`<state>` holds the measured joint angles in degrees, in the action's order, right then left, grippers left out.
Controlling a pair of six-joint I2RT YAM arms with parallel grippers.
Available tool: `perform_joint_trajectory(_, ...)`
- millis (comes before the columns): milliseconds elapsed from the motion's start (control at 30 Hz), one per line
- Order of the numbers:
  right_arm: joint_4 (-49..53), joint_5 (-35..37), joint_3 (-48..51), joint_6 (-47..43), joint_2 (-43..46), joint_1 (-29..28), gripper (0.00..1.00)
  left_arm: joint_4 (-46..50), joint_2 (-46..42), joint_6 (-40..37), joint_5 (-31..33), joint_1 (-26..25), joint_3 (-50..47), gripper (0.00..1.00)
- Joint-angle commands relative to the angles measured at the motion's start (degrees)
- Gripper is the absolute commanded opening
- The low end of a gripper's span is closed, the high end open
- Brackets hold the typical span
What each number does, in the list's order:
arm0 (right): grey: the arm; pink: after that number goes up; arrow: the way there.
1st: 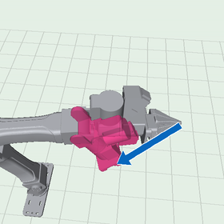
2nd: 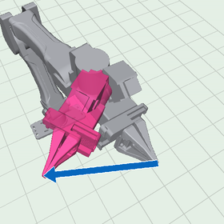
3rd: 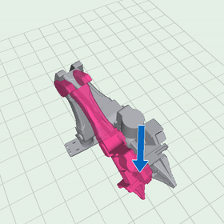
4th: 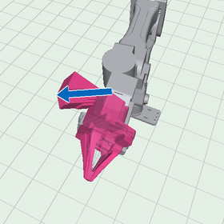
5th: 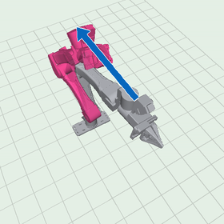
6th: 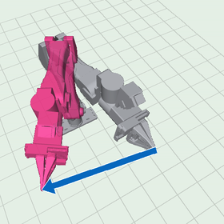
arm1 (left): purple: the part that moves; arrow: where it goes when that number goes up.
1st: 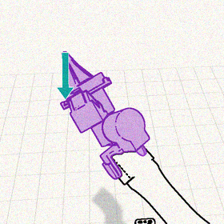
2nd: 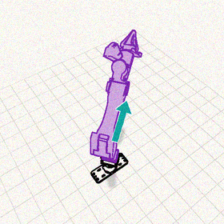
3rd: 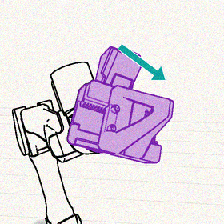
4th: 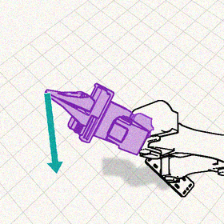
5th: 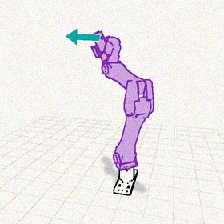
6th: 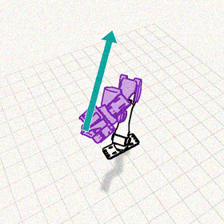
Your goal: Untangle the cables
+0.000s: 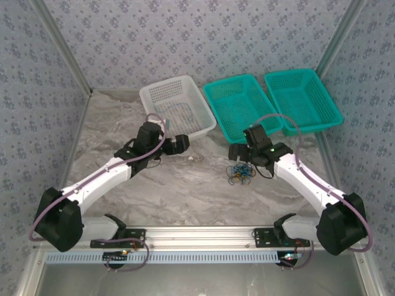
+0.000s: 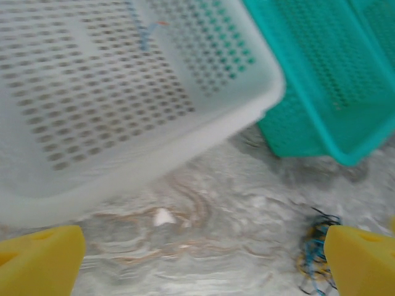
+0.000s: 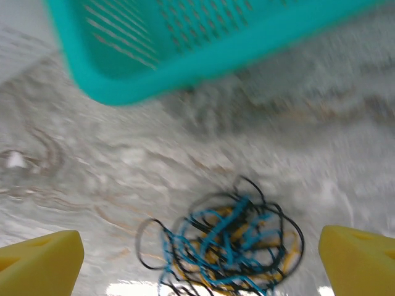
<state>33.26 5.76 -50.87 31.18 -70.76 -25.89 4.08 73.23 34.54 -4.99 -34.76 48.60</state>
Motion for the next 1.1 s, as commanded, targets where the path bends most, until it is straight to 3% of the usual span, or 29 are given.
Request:
perform_joint_trajectory(0, 0.7, -5.2, 1.7, 4.4, 1.4, 2.7, 1.0, -4.2, 3.6, -0.9, -6.2, -3.6, 1.6, 0.99)
perform_joint_trajectory(333, -11.6, -18.2, 12.8, 6.0, 1.3, 9.0, 0.94, -9.3, 19.4, 2.6, -15.0, -11.6, 7.8, 0.81)
perform_joint_trajectory(600, -12.3, -17.2, 17.0, 5.4, 0.5, 9.0, 0.9, -8.5, 31.9, 1.4, -20.5, -14.4, 15.9, 0.69)
perform_joint_trajectory(733, -12.5, -15.0, 18.3, 6.3, -0.3, 9.2, 0.8, -8.5, 35.1, 2.0, -21.4, -15.5, 18.1, 0.66)
perform_joint_trajectory(800, -12.6, -13.7, 19.2, 7.5, -0.4, 9.6, 0.7, -8.0, 36.0, 2.0, -21.3, -15.8, 18.6, 0.65)
perform_joint_trajectory(1067, -13.9, -14.2, 20.0, 8.2, -2.2, 10.5, 0.64, -7.0, 38.6, 1.8, -23.8, -16.2, 20.5, 0.58)
